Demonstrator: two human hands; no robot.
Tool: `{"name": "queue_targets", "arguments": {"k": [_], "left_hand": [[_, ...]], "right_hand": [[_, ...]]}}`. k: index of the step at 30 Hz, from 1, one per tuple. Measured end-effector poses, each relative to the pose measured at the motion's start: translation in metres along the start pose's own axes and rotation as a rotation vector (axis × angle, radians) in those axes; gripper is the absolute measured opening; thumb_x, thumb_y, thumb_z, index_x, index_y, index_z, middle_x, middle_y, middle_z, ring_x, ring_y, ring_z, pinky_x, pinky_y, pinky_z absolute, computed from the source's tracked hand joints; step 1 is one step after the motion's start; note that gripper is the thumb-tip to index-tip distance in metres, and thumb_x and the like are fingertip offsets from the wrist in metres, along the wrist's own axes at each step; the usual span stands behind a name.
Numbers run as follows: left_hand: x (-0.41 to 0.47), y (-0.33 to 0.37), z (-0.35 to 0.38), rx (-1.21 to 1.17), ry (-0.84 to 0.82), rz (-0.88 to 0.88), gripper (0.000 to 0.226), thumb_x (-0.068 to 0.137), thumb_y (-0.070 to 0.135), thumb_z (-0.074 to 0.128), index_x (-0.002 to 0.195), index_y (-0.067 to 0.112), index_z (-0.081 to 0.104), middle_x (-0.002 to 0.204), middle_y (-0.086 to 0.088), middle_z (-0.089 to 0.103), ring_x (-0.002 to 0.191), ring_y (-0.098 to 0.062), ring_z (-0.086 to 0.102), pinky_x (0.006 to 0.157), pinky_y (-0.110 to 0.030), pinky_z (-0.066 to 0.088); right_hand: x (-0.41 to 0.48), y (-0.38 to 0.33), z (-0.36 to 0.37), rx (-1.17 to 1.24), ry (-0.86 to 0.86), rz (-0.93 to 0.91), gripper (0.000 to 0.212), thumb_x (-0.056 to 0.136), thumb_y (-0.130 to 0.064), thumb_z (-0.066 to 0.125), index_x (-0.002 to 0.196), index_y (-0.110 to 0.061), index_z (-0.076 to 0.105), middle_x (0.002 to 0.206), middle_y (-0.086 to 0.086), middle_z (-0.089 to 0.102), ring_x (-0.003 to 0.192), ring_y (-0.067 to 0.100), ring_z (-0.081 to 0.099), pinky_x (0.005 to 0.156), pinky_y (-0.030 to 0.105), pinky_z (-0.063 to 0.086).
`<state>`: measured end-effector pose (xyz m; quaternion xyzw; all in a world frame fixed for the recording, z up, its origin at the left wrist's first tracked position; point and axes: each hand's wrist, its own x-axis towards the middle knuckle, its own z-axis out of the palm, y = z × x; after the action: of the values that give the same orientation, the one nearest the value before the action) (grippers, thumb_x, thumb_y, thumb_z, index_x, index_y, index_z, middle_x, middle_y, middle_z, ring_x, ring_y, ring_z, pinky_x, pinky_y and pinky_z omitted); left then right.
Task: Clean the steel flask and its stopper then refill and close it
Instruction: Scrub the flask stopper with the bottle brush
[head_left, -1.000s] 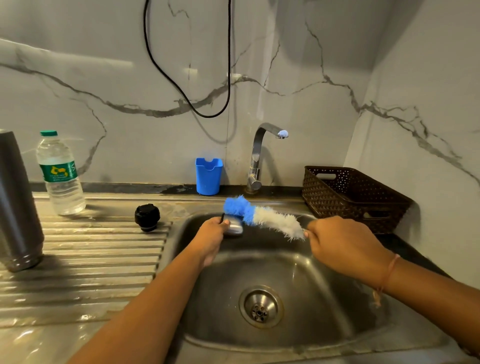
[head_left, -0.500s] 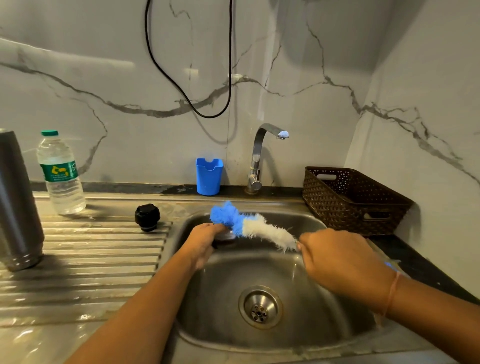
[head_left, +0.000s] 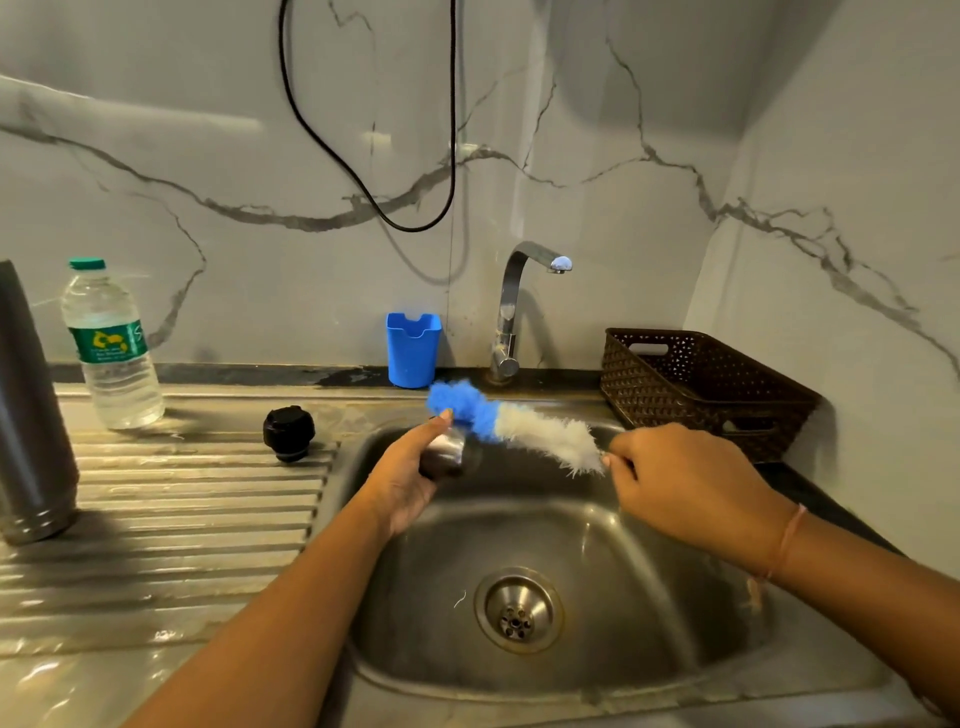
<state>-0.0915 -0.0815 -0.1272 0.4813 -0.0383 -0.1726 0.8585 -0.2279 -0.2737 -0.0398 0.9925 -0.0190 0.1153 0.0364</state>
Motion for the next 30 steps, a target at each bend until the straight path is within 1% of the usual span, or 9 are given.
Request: {"name": "queue_targets", "arguments": {"k": [2,4,9,13,19,21,24,28,30], "left_hand": [[0.002,0.003,0.002,0.018,0.071,0.01,0.016,0.093,0.022,0.058,0.1,0.008,0.06,0.095,-0.013,0.068,0.086,-0.023,0.066,0.075,-0.037,0.056],[0.006,0.002,-0.001,0.154,0.106,0.043,0.017,0.093,0.027,0.057,0.095,0.01,0.061,0.093,-0.011,0.067,0.086,-0.023,0.063,0.087,-0.042,0.051],[0.01,-0.006,-0.01,0.334,0.082,0.077,0.023,0.097,0.028,0.05,0.095,0.012,0.065,0.103,-0.012,0.069,0.102,-0.026,0.061,0.099,-0.039,0.044],[0.008,-0.003,-0.005,0.06,0.011,0.045,0.015,0.098,0.02,0.048,0.099,0.011,0.06,0.097,-0.01,0.068,0.092,-0.019,0.062,0.082,-0.029,0.048],[0.01,0.004,-0.009,-0.392,-0.037,0.013,0.025,0.099,0.019,0.044,0.112,0.002,0.056,0.099,-0.021,0.071,0.089,-0.029,0.071,0.076,-0.039,0.058],[0.011,0.005,-0.011,-0.492,-0.025,0.023,0.028,0.1,0.02,0.042,0.115,0.0,0.055,0.099,-0.025,0.069,0.084,-0.031,0.072,0.073,-0.039,0.059],[0.012,0.005,-0.014,-0.611,0.04,0.033,0.032,0.102,0.019,0.038,0.12,-0.003,0.051,0.097,-0.028,0.068,0.079,-0.033,0.072,0.076,-0.039,0.057],[0.018,0.004,-0.019,-0.649,0.132,0.013,0.038,0.103,0.02,0.036,0.129,-0.006,0.046,0.098,-0.027,0.065,0.098,-0.031,0.067,0.084,-0.039,0.052],[0.018,0.002,-0.017,-0.571,0.145,-0.014,0.036,0.102,0.022,0.037,0.125,-0.004,0.049,0.088,-0.024,0.069,0.086,-0.03,0.071,0.075,-0.036,0.057]], "right_hand": [[0.005,0.006,0.001,0.02,-0.038,0.034,0.032,0.097,-0.035,0.038,0.068,-0.024,0.047,0.064,-0.007,0.046,0.067,0.017,0.054,0.062,0.028,0.041],[0.004,0.008,0.004,0.023,-0.054,0.044,0.033,0.096,-0.035,0.039,0.066,-0.024,0.046,0.063,-0.007,0.047,0.066,0.017,0.054,0.06,0.028,0.04],[-0.006,0.002,0.001,0.051,0.028,0.034,0.03,0.097,-0.037,0.036,0.075,-0.026,0.053,0.063,-0.008,0.049,0.06,0.011,0.05,0.056,0.028,0.04],[0.006,0.014,0.004,0.176,0.005,0.08,0.031,0.096,-0.033,0.043,0.076,-0.018,0.062,0.062,-0.004,0.054,0.063,0.019,0.057,0.06,0.03,0.043],[0.019,0.027,0.013,0.424,-0.066,0.111,0.035,0.094,-0.026,0.052,0.085,0.004,0.067,0.059,0.009,0.051,0.053,0.017,0.046,0.056,0.028,0.035],[0.014,0.027,0.021,0.448,-0.073,0.113,0.035,0.093,-0.027,0.053,0.077,0.0,0.067,0.061,0.012,0.059,0.057,0.022,0.054,0.059,0.029,0.041],[0.0,0.02,0.027,0.399,-0.006,0.118,0.035,0.095,-0.03,0.049,0.069,-0.01,0.059,0.054,0.0,0.051,0.052,0.015,0.047,0.053,0.029,0.034],[-0.014,0.007,0.027,0.129,0.13,0.018,0.03,0.098,-0.039,0.035,0.087,-0.021,0.056,0.073,-0.006,0.056,0.068,0.015,0.057,0.058,0.031,0.042],[-0.013,0.002,0.027,0.007,0.168,-0.027,0.03,0.098,-0.04,0.028,0.104,-0.028,0.054,0.088,-0.007,0.058,0.079,0.017,0.061,0.064,0.031,0.047]]}}
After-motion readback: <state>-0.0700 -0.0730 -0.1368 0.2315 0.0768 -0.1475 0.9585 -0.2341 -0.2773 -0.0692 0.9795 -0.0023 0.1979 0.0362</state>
